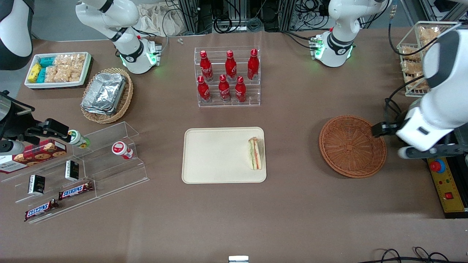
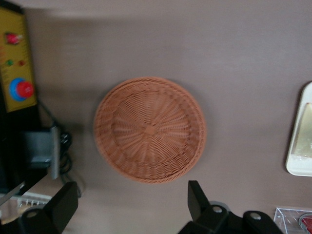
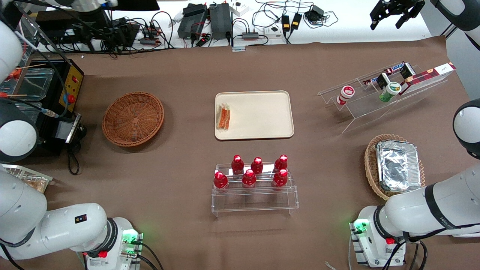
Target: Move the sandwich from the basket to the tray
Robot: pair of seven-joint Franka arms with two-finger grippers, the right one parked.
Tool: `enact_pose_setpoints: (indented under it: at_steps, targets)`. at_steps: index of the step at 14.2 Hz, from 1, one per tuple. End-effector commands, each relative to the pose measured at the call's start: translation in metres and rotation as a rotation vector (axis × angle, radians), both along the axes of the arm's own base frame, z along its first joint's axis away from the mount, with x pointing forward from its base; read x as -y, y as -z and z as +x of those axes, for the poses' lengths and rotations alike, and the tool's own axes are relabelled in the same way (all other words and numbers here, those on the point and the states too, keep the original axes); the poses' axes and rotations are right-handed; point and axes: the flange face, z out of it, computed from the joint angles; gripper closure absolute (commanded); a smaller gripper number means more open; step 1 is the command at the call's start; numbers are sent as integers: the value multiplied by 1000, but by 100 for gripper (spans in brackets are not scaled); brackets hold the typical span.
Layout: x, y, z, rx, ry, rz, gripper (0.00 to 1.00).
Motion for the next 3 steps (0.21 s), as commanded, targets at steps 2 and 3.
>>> enact_pose_setpoints:
  at_steps: [2, 3]
  targets:
    - [-36, -20, -5, -15, 27, -8, 0]
    - [-38, -20, -5, -15, 26, -13, 0]
